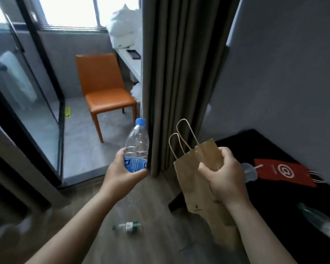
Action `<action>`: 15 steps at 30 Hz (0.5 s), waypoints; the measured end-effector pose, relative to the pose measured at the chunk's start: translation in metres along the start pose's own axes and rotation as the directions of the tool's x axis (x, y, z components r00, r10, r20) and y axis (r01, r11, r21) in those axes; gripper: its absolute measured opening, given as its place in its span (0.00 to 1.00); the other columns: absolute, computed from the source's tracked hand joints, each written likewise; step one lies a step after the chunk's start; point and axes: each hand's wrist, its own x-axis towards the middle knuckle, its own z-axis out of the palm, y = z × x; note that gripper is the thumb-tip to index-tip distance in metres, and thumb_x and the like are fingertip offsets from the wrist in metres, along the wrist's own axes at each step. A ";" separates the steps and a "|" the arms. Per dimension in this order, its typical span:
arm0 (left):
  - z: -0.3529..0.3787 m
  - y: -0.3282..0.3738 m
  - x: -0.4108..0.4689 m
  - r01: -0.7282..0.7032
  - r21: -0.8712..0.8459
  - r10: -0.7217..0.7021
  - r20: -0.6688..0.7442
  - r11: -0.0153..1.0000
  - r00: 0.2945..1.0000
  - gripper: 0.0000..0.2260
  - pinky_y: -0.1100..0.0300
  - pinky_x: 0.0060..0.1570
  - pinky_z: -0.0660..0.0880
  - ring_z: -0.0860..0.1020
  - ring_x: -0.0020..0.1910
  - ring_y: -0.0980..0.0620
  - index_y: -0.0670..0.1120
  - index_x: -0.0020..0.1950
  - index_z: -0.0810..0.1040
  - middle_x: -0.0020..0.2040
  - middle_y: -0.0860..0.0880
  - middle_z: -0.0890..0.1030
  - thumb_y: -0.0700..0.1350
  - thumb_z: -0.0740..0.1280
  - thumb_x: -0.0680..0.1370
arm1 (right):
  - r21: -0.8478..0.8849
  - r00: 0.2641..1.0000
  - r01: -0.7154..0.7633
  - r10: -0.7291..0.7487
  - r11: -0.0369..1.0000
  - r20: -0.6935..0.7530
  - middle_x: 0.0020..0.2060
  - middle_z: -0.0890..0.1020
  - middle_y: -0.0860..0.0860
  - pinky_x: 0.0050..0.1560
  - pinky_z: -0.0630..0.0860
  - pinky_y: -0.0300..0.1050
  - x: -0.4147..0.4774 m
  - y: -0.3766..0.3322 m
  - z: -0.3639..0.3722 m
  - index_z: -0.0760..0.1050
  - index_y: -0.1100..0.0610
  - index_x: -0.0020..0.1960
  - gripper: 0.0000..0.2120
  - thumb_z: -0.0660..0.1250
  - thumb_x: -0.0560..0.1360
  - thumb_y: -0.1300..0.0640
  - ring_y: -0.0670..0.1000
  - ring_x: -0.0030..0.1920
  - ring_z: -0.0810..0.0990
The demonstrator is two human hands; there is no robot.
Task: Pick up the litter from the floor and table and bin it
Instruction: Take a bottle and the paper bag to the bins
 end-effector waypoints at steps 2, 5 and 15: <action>-0.009 0.023 0.000 -0.091 -0.042 0.092 0.023 0.995 0.996 0.27 0.76 0.31 0.71 0.78 0.39 0.71 0.65 0.54 0.67 0.38 0.59 0.81 0.47 0.77 0.64 | -0.006 0.996 0.036 -0.037 0.999 -0.083 0.36 0.82 0.42 0.37 0.75 0.33 -0.009 -0.022 -0.021 0.74 0.48 0.47 0.11 0.72 0.68 0.56 0.40 0.38 0.81; -0.019 0.054 -0.005 -0.198 -0.113 0.209 0.103 0.974 0.972 0.26 0.73 0.33 0.74 0.80 0.39 0.66 0.71 0.50 0.69 0.42 0.65 0.81 0.50 0.76 0.62 | -0.027 0.985 0.049 -0.053 0.998 -0.167 0.37 0.82 0.42 0.33 0.75 0.35 -0.033 -0.051 -0.048 0.74 0.45 0.45 0.09 0.71 0.69 0.55 0.42 0.36 0.81; 0.023 0.142 -0.078 -0.374 -0.352 0.498 0.392 0.858 0.774 0.25 0.76 0.34 0.72 0.80 0.39 0.64 0.68 0.52 0.70 0.43 0.64 0.81 0.51 0.75 0.61 | -0.155 0.847 -0.051 -0.040 0.987 -0.530 0.33 0.80 0.46 0.28 0.73 0.35 -0.157 -0.096 -0.149 0.75 0.49 0.43 0.05 0.70 0.70 0.51 0.45 0.31 0.78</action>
